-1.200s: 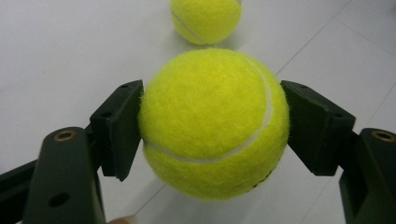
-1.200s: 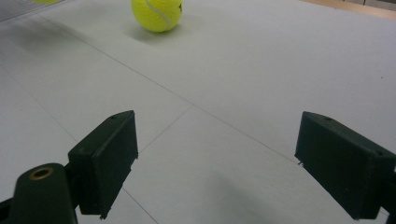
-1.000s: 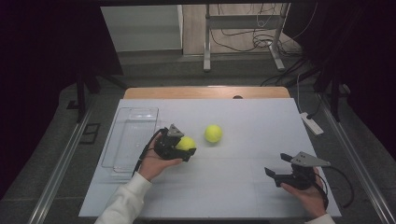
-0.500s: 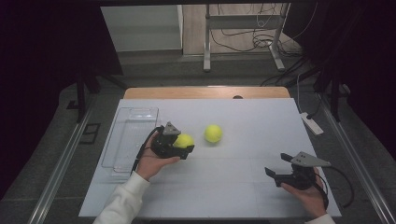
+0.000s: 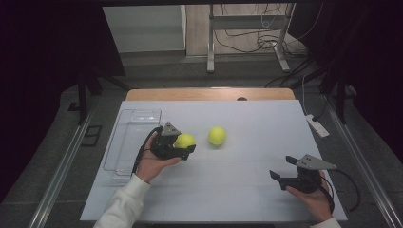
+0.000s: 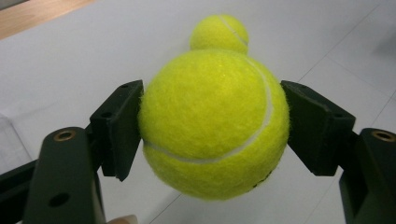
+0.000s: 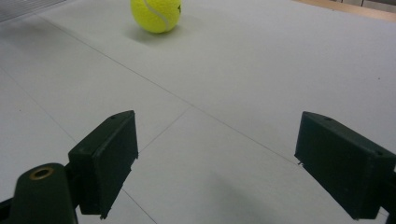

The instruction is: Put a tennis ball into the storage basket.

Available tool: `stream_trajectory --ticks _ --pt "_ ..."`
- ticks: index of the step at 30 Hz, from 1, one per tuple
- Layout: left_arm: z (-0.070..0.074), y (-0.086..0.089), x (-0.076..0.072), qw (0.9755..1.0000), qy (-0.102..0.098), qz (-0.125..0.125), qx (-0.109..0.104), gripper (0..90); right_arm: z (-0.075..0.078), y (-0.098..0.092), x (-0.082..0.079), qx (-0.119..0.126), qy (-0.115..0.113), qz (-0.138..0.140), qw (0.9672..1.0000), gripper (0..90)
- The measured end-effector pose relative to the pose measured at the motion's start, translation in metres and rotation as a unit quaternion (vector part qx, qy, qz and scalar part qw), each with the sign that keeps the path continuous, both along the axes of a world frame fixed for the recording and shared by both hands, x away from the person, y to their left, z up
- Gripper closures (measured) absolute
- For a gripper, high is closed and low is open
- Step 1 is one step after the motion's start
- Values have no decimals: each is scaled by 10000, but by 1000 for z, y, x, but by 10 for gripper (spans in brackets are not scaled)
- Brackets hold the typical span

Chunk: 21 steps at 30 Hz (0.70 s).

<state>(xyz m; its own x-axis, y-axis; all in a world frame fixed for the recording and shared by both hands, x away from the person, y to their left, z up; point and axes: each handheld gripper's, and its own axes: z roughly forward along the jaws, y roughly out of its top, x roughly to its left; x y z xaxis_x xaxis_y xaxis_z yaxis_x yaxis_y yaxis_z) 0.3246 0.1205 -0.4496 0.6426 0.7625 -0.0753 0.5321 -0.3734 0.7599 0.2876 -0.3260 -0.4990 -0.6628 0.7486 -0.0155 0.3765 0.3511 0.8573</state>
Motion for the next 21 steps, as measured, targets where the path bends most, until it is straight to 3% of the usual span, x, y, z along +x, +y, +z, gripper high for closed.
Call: stream_trajectory --ticks 21 --pt "10 10 -2 9996 -148 111 -190 271 0 0 0 1 -5 -9 10000 136"
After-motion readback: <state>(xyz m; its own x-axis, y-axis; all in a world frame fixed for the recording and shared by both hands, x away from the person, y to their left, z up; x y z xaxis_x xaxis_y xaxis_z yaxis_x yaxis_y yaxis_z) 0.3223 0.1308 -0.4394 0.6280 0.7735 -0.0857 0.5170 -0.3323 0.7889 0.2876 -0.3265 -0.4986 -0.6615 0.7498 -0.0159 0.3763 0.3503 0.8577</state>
